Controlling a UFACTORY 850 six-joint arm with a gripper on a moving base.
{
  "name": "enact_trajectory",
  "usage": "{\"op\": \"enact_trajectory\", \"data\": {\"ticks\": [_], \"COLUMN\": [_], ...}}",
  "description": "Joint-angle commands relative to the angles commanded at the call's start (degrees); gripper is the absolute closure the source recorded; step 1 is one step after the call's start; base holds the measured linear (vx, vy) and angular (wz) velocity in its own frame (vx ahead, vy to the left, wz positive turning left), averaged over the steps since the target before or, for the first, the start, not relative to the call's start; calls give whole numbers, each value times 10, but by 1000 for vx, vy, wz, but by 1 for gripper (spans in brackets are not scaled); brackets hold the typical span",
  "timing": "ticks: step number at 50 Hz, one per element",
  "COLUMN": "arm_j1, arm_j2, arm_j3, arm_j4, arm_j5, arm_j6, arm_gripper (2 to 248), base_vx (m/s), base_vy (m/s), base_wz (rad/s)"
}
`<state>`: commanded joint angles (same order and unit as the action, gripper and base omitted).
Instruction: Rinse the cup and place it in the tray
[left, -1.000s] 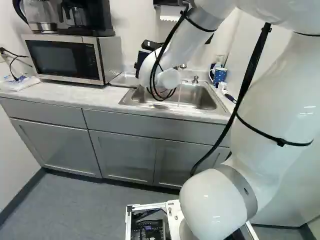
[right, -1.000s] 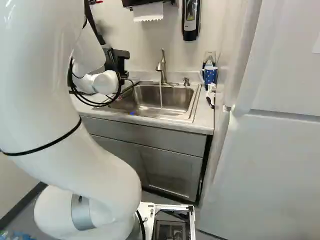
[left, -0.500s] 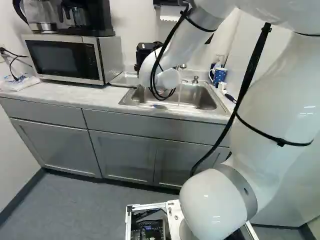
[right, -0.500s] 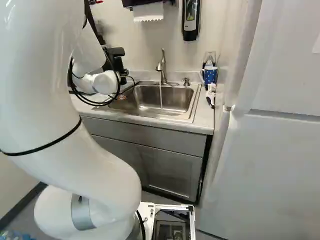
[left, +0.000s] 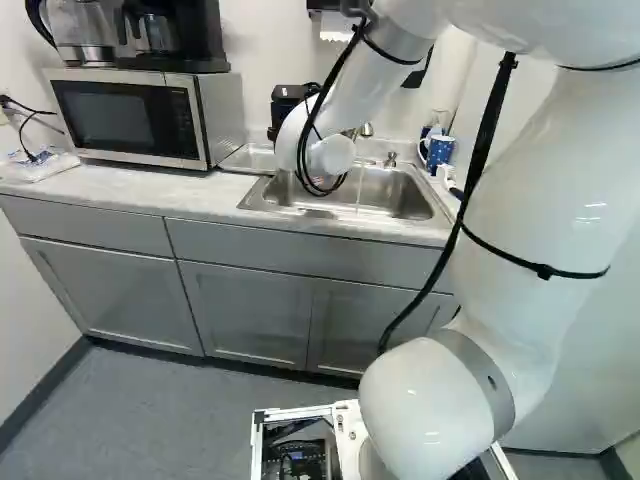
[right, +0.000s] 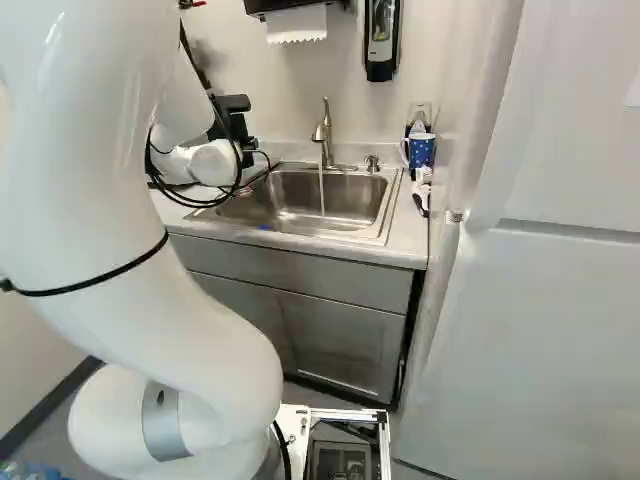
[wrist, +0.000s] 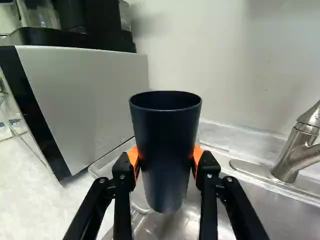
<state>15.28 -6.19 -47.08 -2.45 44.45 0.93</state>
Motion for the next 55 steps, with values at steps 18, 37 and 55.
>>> {"op": "enact_trajectory", "data": {"ticks": [18,37,55], "arm_j1": [11,32,34], "arm_j2": [-50,-92,-144], "arm_j3": [-54,-99,-137], "arm_j4": [0,0,0], "arm_j5": [0,0,0], "arm_j6": [0,0,0], "arm_gripper": [128,128,128], "base_vx": [0,0,0], "base_vy": [0,0,0], "base_wz": [0,0,0]}}
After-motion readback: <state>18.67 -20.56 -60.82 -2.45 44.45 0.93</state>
